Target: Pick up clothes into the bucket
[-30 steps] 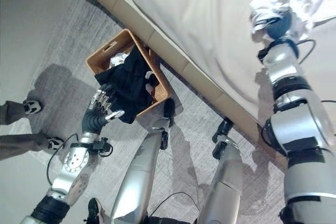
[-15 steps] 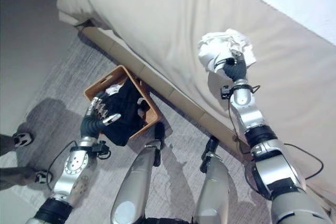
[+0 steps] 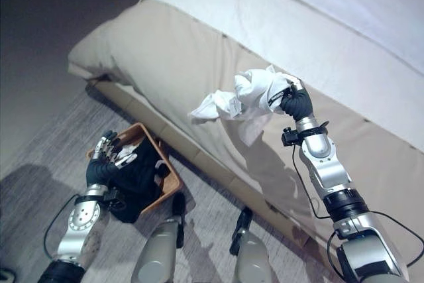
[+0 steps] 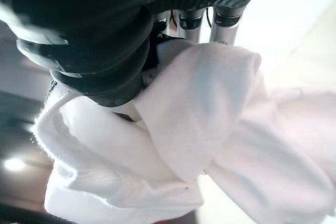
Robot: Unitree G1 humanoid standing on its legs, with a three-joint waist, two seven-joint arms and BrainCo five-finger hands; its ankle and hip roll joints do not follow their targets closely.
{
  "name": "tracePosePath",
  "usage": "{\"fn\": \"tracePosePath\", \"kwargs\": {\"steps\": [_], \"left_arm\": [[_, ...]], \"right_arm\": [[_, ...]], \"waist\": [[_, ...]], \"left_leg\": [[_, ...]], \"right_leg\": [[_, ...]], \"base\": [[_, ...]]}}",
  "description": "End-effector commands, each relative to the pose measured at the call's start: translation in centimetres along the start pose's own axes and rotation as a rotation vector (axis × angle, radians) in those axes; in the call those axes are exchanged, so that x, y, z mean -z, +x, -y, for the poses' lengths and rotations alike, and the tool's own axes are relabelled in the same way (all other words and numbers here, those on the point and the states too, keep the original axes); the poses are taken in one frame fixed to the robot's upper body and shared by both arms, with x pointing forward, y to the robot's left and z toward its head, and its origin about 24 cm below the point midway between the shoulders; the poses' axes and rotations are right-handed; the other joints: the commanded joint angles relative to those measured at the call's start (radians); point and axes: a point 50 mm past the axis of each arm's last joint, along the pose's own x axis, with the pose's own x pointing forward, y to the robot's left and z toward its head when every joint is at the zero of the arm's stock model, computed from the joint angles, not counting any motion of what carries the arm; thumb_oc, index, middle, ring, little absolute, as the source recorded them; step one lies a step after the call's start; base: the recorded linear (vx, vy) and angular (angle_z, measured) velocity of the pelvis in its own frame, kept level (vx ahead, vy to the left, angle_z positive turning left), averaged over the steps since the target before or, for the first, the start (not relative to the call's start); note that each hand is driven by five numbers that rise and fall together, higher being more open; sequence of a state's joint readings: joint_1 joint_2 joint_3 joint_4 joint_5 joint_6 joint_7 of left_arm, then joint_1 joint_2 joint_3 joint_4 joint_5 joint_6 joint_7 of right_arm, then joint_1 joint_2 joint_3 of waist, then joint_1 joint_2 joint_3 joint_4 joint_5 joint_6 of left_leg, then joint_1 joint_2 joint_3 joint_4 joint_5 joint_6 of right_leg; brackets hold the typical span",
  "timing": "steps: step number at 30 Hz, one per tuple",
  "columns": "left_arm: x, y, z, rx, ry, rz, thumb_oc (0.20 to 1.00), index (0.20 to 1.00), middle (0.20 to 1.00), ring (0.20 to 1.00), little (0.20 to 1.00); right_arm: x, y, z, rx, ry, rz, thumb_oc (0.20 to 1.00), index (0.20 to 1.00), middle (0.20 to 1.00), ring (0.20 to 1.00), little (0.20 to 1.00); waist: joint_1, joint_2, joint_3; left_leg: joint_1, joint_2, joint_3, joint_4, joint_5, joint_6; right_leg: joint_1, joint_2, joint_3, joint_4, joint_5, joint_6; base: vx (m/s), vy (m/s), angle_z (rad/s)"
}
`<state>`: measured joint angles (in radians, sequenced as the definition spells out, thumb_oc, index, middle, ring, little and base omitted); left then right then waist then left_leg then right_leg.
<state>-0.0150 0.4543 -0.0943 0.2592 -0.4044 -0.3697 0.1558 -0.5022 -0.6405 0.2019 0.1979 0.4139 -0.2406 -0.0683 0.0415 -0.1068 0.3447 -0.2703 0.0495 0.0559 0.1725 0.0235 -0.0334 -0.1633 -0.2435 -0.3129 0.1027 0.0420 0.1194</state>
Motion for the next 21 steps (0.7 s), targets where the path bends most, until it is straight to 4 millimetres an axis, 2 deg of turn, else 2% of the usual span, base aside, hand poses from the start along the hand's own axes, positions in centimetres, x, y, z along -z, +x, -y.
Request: {"fn": "tracePosePath", "kwargs": {"steps": [1,2,4,5,6,12,13,17,18,19,21], "left_arm": [[-1.2,0.1,0.0,0.076,0.114,0.076,1.0,1.0,1.0,1.0,1.0],[-1.2,0.1,0.0,0.076,0.114,0.076,1.0,1.0,1.0,1.0,1.0],[-1.3,0.1,0.3,0.119,0.171,0.07,1.0,1.0,1.0,1.0,1.0],[-1.3,0.1,0.3,0.119,0.171,0.07,1.0,1.0,1.0,1.0,1.0],[-1.4,0.0,0.5,0.146,0.174,0.07,1.0,1.0,1.0,1.0,1.0],[-2.1,0.5,1.9,0.226,0.165,0.093,1.0,1.0,1.0,1.0,1.0],[-2.4,0.7,2.6,0.259,0.165,0.106,1.0,1.0,1.0,1.0,1.0],[-3.1,1.4,4.1,0.323,0.156,0.133,1.0,1.0,1.0,1.0,1.0],[-4.0,1.9,5.2,0.366,0.147,0.169,1.0,1.0,1.0,1.0,1.0],[-4.0,1.9,5.2,0.366,0.146,0.169,1.0,1.0,1.0,1.0,1.0],[-4.8,2.6,6.6,0.416,0.137,0.199,1.0,1.0,1.0,1.0,1.0]], "right_arm": [[-4.3,1.1,1.2,-0.014,0.057,0.208,0.2,0.2,0.2,0.2,0.2],[-4.3,1.1,1.2,-0.013,0.057,0.208,0.2,0.2,0.2,0.2,0.2],[-5.8,1.5,1.2,-0.063,0.085,0.235,0.2,0.2,0.2,0.2,0.2],[-5.8,1.5,1.2,-0.063,0.085,0.235,0.2,0.2,0.2,0.2,0.2],[-6.8,1.6,1.0,-0.118,0.108,0.264,0.2,0.2,0.2,0.2,0.2],[-8.2,2.2,0.2,-0.238,0.131,0.274,0.2,0.2,0.2,0.2,0.2],[-8.9,2.5,-0.1,-0.285,0.12,0.28,0.2,0.2,0.2,0.2,0.2],[-9.6,3.2,-0.6,-0.34,0.136,0.279,0.2,0.2,0.2,0.2,0.2],[-10.1,3.5,-1.4,-0.391,0.132,0.279,0.2,0.2,0.2,0.2,0.2],[-10.1,3.5,-1.4,-0.392,0.131,0.279,0.2,0.2,0.2,0.2,0.2],[-10.3,3.6,-2.5,-0.469,0.14,0.269,0.2,0.2,0.2,0.2,0.2]], "waist": [[-0.009,-0.02,-0.11],[-0.01,-0.021,-0.11],[-0.022,-0.035,-0.158],[-0.021,-0.035,-0.157],[-0.026,-0.04,-0.185],[-0.033,-0.046,-0.24],[-0.038,-0.047,-0.26],[-0.043,-0.048,-0.285],[-0.046,-0.05,-0.299],[-0.045,-0.049,-0.297],[-0.052,-0.049,-0.315]], "left_leg": [[0.064,0.038,-0.038,-0.064,0.0,-0.027],[0.062,0.036,-0.038,-0.067,0.006,-0.026],[0.108,0.043,-0.019,-0.09,0.002,-0.028],[0.111,0.043,-0.018,-0.092,0.003,-0.028],[0.134,0.05,-0.01,-0.1,0.0,-0.03],[0.204,0.061,0.014,-0.123,-0.008,-0.035],[0.223,0.066,0.022,-0.126,-0.012,-0.037],[0.254,0.072,0.032,-0.137,-0.014,-0.04],[0.264,0.074,0.036,-0.142,-0.014,-0.042],[0.266,0.075,0.036,-0.143,-0.014,-0.042],[0.279,0.076,0.041,-0.156,-0.01,-0.045]], "right_leg": [[0.067,-0.064,-0.01,-0.02,0.069,0.096],[0.066,-0.065,-0.01,-0.023,0.073,0.096],[0.092,-0.054,0.004,-0.048,0.081,0.099],[0.094,-0.054,0.005,-0.05,0.081,0.099],[0.108,-0.047,0.013,-0.059,0.08,0.1],[0.155,-0.033,0.028,-0.074,0.069,0.097],[0.168,-0.028,0.035,-0.082,0.067,0.097],[0.188,-0.02,0.043,-0.092,0.065,0.095],[0.196,-0.015,0.045,-0.095,0.062,0.095],[0.197,-0.015,0.045,-0.096,0.062,0.095],[0.205,-0.011,0.046,-0.104,0.062,0.095]], "base": [[0.04,0.0,-0.13],[0.11,-0.011,-0.15],[0.09,-0.005,-0.17],[0.08,-0.007,-0.1],[0.08,-0.008,-0.07],[0.07,-0.008,-0.21],[0.03,-0.008,-0.16],[0.05,-0.01,-0.13],[0.01,-0.015,-0.14],[0.02,-0.02,-0.14],[0.02,-0.009,-0.05]]}}
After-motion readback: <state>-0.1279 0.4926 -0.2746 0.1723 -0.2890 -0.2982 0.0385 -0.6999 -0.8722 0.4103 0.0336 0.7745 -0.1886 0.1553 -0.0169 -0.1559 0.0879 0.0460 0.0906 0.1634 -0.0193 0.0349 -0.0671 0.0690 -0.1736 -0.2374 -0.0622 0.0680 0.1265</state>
